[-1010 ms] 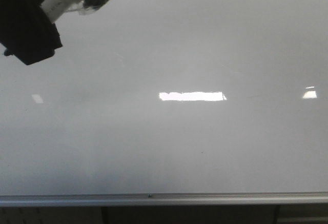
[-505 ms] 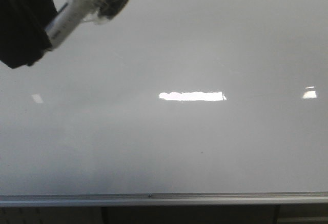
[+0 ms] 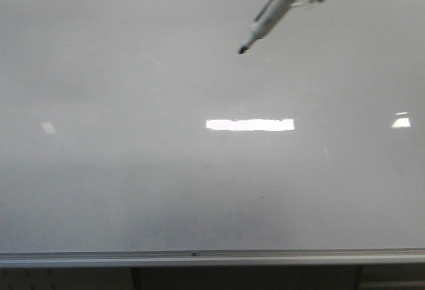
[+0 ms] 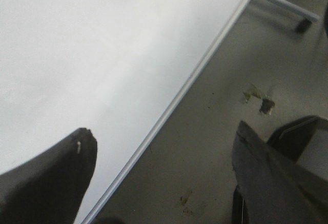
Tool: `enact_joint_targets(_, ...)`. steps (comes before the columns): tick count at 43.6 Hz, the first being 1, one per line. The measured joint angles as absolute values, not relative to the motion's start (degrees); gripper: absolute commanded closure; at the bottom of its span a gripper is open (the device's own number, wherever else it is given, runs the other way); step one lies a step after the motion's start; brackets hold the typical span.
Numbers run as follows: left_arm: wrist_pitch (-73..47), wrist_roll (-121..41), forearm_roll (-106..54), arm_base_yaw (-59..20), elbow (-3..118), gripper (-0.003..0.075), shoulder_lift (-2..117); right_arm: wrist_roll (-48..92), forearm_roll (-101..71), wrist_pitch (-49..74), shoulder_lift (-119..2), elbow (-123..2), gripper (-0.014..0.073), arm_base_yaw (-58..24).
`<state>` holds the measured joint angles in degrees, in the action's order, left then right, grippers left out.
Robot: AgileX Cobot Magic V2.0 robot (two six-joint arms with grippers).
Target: Write number 1 on whiteboard
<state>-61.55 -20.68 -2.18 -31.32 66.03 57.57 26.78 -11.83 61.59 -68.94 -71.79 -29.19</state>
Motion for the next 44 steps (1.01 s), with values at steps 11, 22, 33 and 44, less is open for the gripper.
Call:
enact_joint_targets(11, -60.47, -15.56, -2.37, -18.62, 63.15, 0.0188, 55.69, 14.67, -10.98, 58.11, -59.16, -64.23, 0.0631, -10.49)
enact_joint_targets(22, -57.58, -15.11, -3.34, -17.15, 59.30, 0.0189, 55.58, 11.29, -10.98, 42.70, -46.52, -50.13, 0.0631, 2.29)
enact_joint_targets(33, -54.68, -15.11, -3.77, -17.15, 59.30, 0.0189, 55.58, 11.17, -12.49, 31.69, -47.28, -40.32, 0.0631, 3.10)
enact_joint_targets(44, -54.10, -15.11, -4.23, -17.15, 59.30, 0.0189, 55.58, 11.47, -13.04, 17.39, -52.71, -39.09, 0.0631, 2.42)
